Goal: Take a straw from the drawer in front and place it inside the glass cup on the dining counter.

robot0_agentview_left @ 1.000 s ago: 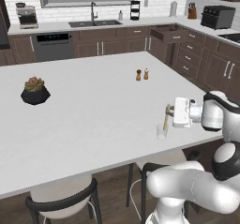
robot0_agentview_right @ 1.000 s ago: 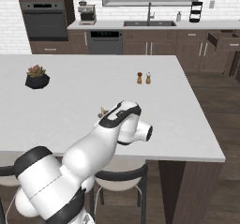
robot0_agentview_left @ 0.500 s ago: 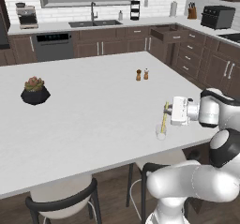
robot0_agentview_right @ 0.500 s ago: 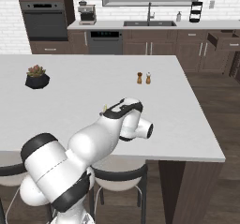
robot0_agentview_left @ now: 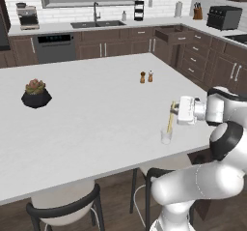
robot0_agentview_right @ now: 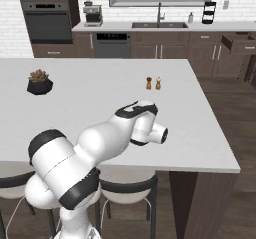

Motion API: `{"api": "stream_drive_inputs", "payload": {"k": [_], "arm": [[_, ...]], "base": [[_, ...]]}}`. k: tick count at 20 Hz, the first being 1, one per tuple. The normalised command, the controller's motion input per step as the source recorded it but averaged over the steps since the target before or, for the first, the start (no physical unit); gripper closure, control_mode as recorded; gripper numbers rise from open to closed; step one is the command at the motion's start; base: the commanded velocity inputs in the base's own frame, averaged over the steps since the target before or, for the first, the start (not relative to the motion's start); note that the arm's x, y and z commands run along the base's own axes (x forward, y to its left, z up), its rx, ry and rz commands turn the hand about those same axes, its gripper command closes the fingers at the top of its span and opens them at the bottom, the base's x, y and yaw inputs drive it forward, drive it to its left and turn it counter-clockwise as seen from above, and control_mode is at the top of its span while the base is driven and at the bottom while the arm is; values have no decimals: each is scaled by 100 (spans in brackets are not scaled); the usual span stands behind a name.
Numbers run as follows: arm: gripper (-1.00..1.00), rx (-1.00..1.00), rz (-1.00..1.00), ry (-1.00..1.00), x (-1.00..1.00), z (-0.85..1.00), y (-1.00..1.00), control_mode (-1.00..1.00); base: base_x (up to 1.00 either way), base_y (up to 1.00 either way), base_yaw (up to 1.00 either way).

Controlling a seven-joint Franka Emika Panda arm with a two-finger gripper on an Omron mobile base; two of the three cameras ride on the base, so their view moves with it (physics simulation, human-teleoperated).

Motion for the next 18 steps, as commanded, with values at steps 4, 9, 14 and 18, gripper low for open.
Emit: {"api": "stream_drive_inputs", "payload": {"k": [4, 9, 14, 18], "arm": [[100, 0, -1, 0, 0, 0, -8, -100], [100, 0, 0, 0, -14, 1, -4, -100], [100, 0, -1, 0, -24, 20, 0, -100], [100, 0, -2, 0, -18, 33, 0, -100]], "base": [[0, 0, 0], [0, 0, 0], [0, 0, 0], [0, 0, 0]]}}
